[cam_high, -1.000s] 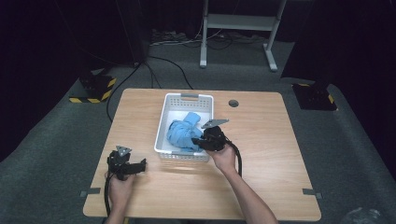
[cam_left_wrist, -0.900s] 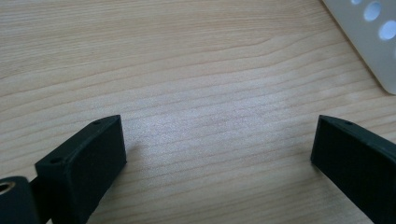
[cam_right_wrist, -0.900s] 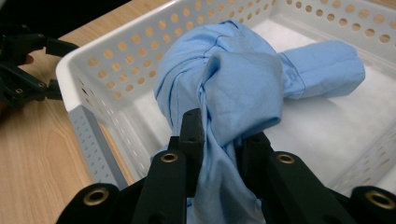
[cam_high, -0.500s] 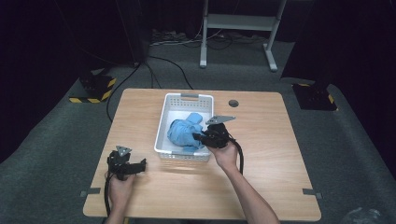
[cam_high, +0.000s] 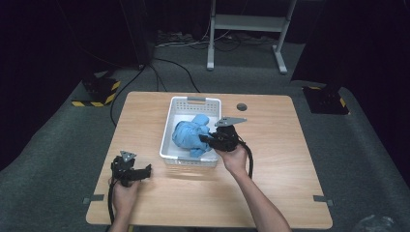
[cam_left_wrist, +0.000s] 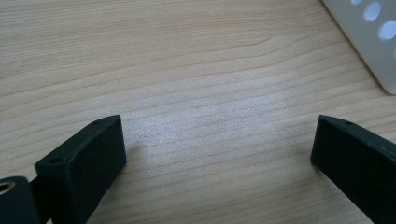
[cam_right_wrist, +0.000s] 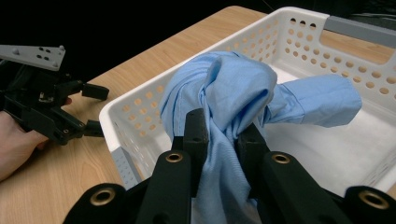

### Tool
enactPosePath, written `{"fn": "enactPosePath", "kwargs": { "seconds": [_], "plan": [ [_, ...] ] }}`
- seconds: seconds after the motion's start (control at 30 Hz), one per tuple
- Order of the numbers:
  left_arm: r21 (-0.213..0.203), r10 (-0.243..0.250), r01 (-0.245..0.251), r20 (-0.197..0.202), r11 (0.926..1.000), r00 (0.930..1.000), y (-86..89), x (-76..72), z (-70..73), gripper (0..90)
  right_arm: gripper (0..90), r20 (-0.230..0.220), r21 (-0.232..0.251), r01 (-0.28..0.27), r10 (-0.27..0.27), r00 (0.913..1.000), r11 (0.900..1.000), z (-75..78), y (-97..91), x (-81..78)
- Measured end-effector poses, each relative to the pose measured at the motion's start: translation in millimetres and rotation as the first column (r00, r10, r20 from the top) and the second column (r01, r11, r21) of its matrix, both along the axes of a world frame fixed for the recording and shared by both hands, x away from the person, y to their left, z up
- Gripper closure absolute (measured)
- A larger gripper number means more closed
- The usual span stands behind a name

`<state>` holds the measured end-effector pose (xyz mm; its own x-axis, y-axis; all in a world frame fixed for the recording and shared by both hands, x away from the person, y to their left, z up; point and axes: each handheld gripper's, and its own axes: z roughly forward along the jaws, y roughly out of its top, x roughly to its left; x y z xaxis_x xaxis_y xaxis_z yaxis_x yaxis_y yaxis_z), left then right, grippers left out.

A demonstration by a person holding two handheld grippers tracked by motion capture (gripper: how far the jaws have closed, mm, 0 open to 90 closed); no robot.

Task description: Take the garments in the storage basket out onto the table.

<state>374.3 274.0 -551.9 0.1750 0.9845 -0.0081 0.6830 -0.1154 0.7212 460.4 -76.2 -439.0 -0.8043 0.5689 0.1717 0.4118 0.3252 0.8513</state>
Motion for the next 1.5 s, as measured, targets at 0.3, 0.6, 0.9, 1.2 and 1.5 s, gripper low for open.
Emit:
{"fn": "enactPosePath", "kwargs": {
  "seconds": [0.3,0.6,0.9,1.2,1.5],
  "plan": [
    [0.000,0.000,0.000,0.000,1.0000,1.0000,0.0,0.0,0.0,3.4,79.4,0.019,0.028,-0.004,0.004,0.9998,0.9996,8.4,-5.9,-2.8],
    [0.000,0.000,0.000,0.000,1.0000,1.0000,0.0,0.0,0.0,3.4,79.5,0.023,0.056,0.002,-0.004,0.9997,0.9984,14.1,-12.1,-4.6],
    [0.000,0.000,0.000,0.000,1.0000,1.0000,0.0,0.0,0.0,3.4,79.6,0.038,0.087,0.002,-0.006,0.9993,0.9962,22.0,-17.8,-7.6],
    [0.001,0.000,0.000,0.000,1.0000,1.0000,0.0,0.0,0.0,3.3,79.6,0.058,0.097,0.010,-0.015,0.9982,0.9953,30.1,-23.1,-10.6],
    [0.001,0.000,0.000,0.000,1.0000,1.0000,0.0,0.0,0.0,3.3,79.8,0.071,0.110,0.019,-0.027,0.9971,0.9937,36.1,-32.1,-12.4]
  ]
}}
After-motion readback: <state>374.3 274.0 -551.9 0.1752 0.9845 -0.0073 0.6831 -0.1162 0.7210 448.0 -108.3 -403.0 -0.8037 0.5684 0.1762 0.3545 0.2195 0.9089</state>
